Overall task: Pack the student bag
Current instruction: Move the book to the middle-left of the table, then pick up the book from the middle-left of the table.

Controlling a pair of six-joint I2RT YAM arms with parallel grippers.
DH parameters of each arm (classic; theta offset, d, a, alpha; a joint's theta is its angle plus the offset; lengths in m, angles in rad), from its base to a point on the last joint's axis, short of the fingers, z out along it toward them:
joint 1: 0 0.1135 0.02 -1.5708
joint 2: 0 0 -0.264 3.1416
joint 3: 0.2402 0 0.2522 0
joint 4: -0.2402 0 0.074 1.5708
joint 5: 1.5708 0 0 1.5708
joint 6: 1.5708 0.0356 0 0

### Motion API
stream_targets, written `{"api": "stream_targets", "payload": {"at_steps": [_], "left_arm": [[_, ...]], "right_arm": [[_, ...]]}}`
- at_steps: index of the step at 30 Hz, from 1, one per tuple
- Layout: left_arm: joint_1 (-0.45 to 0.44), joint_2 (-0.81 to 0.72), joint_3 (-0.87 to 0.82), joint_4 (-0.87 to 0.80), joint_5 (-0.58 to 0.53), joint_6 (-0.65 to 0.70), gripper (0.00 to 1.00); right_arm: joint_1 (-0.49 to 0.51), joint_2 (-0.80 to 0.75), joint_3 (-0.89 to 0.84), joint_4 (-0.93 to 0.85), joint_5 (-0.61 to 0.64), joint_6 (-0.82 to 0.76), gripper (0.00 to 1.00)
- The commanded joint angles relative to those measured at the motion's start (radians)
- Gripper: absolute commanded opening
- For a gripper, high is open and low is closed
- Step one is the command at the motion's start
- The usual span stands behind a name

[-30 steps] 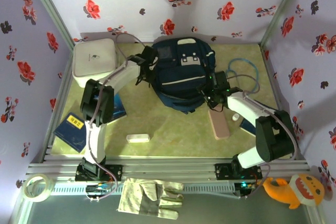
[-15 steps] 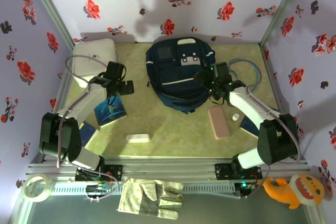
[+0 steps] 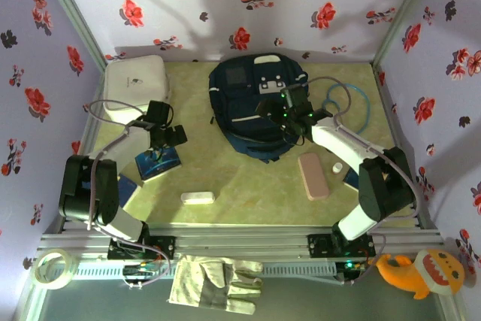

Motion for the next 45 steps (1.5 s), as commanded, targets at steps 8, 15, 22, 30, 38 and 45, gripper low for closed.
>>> {"api": "stream_targets", "payload": {"at_steps": [8,15,22,30,38,45], "left_arm": [[-0.024,0.101,-0.005,0.053,0.147,-0.064,0.94],[-0.101,0.132,-0.004,0.079,0.242,-0.091,0.92],[-0.253,0.188,0.044,0.086,0.295,-0.139,0.91],[-0.262,0.097,0.155,0.008,0.309,-0.115,0.94],[-0.06,-0.109,-0.002,0.007,0.29,-0.189,0.97],[0.074,-0.23,-0.177,0.03,0.277,-0.29,0.92]], "right_arm": [[0.015,0.054,0.047,0.029,-0.029,-0.006,0.99],[0.017,0.075,0.052,0.035,-0.036,0.013,0.99],[0.02,0.088,0.056,0.036,-0.039,0.021,0.99],[0.049,0.113,0.091,0.019,-0.039,-0.012,0.99],[0.201,0.243,0.274,-0.089,-0.026,-0.197,0.83],[0.348,0.478,0.527,-0.248,-0.023,-0.325,0.59]]}}
